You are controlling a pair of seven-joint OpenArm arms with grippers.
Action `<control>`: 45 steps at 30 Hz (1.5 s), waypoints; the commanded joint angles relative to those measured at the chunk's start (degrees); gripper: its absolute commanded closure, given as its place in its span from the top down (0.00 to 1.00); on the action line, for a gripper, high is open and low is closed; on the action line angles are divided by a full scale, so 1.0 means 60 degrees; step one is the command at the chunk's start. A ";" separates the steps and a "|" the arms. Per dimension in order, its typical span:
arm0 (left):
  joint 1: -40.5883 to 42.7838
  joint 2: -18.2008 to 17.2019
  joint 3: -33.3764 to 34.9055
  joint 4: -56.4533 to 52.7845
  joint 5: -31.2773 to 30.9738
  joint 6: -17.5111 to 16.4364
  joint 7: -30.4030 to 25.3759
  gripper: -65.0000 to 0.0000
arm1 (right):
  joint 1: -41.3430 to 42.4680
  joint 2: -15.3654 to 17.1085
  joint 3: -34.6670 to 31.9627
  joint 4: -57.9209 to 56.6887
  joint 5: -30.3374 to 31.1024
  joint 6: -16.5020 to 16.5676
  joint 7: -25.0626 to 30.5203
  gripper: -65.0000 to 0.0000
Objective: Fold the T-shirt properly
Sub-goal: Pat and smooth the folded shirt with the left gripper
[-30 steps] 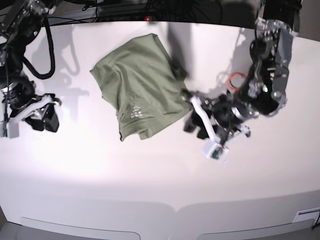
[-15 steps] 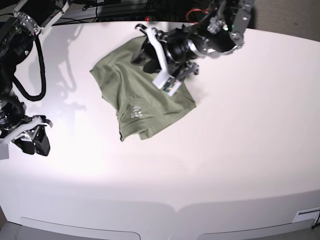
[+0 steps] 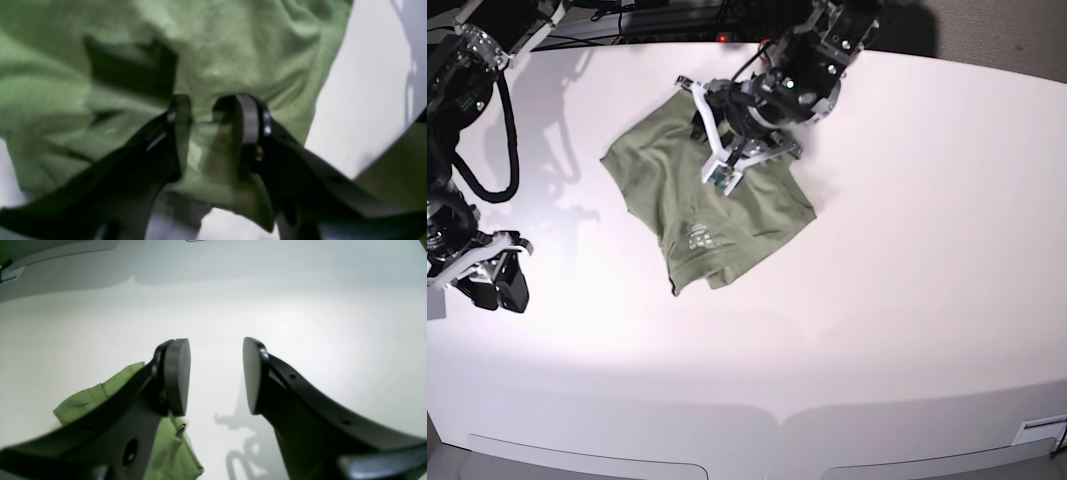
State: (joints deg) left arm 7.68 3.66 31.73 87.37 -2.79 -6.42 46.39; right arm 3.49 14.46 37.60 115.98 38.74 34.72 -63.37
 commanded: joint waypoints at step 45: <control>-0.2186 -0.3606 -0.0029 0.1206 0.1177 0.0466 0.0612 0.33 | 0.0131 0.0131 0.0029 0.0171 0.0958 0.0503 0.0186 0.41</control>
State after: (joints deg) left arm -4.38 -17.93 31.86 93.41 3.95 -4.16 51.37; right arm 3.49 14.46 37.60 115.98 43.70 37.60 -63.53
